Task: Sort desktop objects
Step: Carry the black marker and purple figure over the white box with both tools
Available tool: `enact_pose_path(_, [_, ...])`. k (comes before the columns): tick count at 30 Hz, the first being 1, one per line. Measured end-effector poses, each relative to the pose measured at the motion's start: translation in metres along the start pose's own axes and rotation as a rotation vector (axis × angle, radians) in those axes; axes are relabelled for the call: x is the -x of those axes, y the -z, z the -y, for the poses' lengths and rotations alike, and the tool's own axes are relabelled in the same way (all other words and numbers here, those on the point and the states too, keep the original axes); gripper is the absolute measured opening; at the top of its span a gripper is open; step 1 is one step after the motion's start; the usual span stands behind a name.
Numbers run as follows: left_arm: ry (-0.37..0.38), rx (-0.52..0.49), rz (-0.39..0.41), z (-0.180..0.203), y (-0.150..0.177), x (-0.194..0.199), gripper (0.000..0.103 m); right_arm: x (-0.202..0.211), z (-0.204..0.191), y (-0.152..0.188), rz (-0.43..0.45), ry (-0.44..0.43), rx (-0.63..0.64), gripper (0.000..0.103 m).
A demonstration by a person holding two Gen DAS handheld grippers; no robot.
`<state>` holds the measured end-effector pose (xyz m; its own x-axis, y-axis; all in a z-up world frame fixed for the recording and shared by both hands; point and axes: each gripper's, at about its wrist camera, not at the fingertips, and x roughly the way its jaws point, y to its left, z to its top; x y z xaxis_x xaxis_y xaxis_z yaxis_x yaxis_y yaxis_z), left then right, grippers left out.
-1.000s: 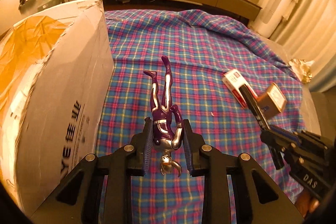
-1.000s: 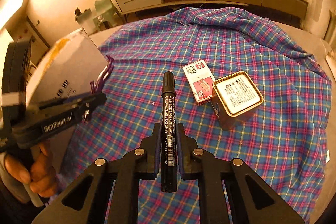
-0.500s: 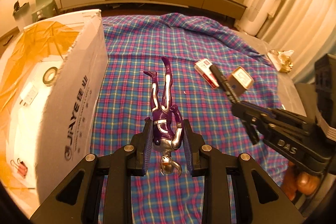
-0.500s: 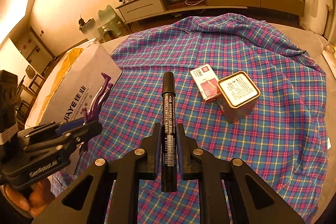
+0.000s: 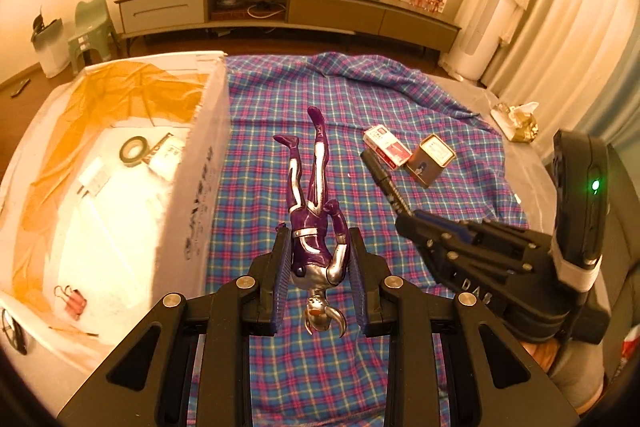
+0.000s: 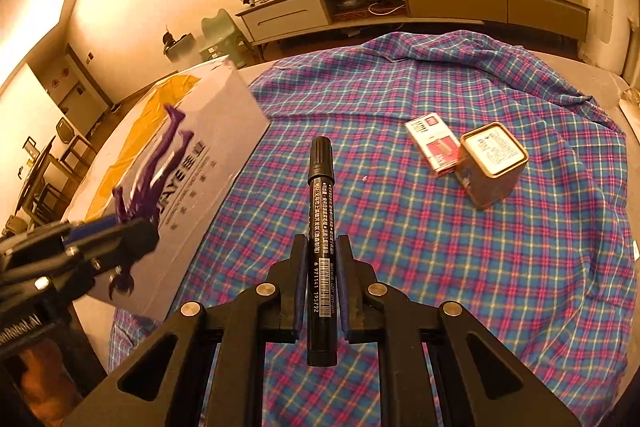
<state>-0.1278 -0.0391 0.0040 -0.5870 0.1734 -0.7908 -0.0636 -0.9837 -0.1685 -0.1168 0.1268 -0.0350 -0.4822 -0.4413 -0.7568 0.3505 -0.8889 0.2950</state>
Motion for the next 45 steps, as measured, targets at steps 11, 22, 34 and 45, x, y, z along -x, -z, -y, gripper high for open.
enact_pose_path(11, [0.022,0.021,0.018,-0.019,0.014,0.021,0.027,0.024,-0.037,0.02,0.041,-0.018,0.026,0.015])
enact_pose_path(22, [0.057,0.052,0.06,-0.038,0.02,0.048,0.027,0.047,-0.076,0.029,0.06,-0.031,0.068,0.015])
enact_pose_path(34, [0.076,0.107,0.093,-0.078,0.028,0.066,0.027,0.061,-0.119,0.018,0.074,-0.012,0.141,0.015])
enact_pose_path(45, [0.078,0.171,0.123,-0.125,0.026,0.075,0.027,0.058,-0.15,0.005,0.067,0.006,0.209,0.015])
